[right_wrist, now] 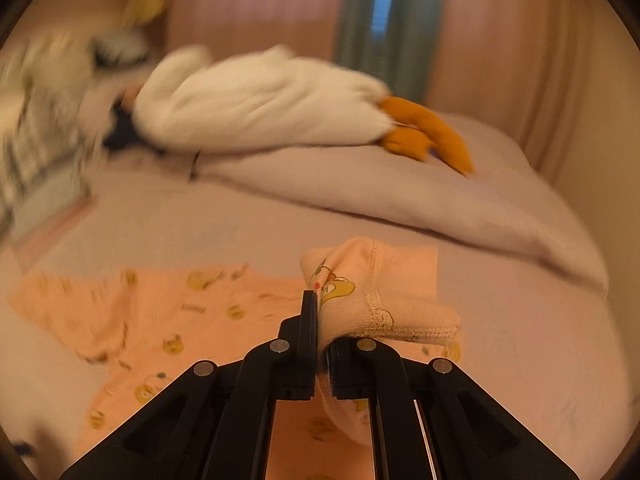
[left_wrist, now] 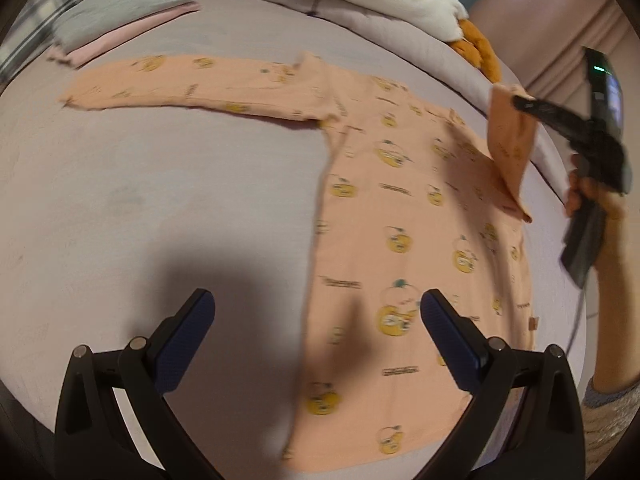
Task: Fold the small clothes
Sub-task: 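Lay the held sleeve across the shirt body and open the right gripper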
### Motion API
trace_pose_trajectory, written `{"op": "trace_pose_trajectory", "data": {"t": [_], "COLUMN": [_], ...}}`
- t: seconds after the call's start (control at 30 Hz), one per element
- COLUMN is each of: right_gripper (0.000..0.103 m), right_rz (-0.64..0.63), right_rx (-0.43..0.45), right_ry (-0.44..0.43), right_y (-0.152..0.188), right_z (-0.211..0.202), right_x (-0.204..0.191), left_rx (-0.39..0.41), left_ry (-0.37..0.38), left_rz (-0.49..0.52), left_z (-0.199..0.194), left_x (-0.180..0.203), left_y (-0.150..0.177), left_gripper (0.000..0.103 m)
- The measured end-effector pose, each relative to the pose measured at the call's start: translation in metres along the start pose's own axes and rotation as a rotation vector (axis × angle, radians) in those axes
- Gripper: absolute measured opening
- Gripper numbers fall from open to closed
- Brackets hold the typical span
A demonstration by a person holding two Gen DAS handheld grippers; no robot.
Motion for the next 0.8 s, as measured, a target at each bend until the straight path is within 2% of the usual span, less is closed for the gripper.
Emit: {"op": "trace_pose_trajectory", "data": {"t": [0.13,0.2,0.23,0.27,0.3,0.37,0.4,0.47,0.57,0.7,0.8], "right_gripper": [0.007,0.015,0.026,0.029,0.029,0.031,0.038,0.05,0.052,0.052,0.052], "right_rz": [-0.197,-0.315,-0.369,-0.387,-0.384,-0.34,-0.307,-0.234,-0.095,0.042,0.014], "right_rx": [-0.066,-0.121,-0.156,-0.175,-0.186,-0.2,-0.194,-0.185,-0.171,-0.211,-0.262], "right_ry": [0.065,0.105,0.102,0.082,0.047,-0.075,-0.133,-0.233,-0.361,-0.35,-0.357], "right_y": [0.038,0.061,0.074,0.086,0.089,0.092,0.089,0.08,0.066,0.069,0.088], "right_z": [0.035,0.054,0.063,0.061,0.061,0.049,0.04,0.025,0.006,0.011,0.016], "right_x": [-0.062,-0.088,-0.099,-0.1,-0.107,-0.116,-0.117,-0.11,-0.085,-0.041,-0.042], "left_rx": [0.0,-0.001,-0.002,-0.002,-0.003,-0.004,-0.008,-0.006,0.008,0.017,0.018], "left_ry": [-0.016,-0.022,-0.024,-0.025,-0.028,-0.03,-0.028,-0.018,-0.01,0.004,0.006], "left_rz": [-0.038,-0.048,-0.052,-0.056,-0.061,-0.07,-0.079,-0.089,-0.088,-0.105,-0.127], "left_z": [-0.002,-0.003,-0.003,-0.003,-0.003,-0.001,0.0,0.0,-0.001,0.0,0.001], "left_x": [-0.018,-0.023,-0.027,-0.03,-0.032,-0.036,-0.039,-0.04,-0.04,-0.048,-0.057], "left_y": [0.002,0.002,0.002,0.003,0.003,0.003,0.002,0.002,0.001,0.002,0.002], "left_gripper": [0.103,0.103,0.103,0.103,0.103,0.103,0.103,0.103,0.103,0.103,0.103]}}
Point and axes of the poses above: each gripper's, at about its wrist camera, not at the fingertips, and z roughly the way its jaws point, x to its right, y to its underside, the point moved 7 cm from there along z, roughly the way its jaws point, and after that the axes turned 10 degrees about z, right-handed, at the moved point
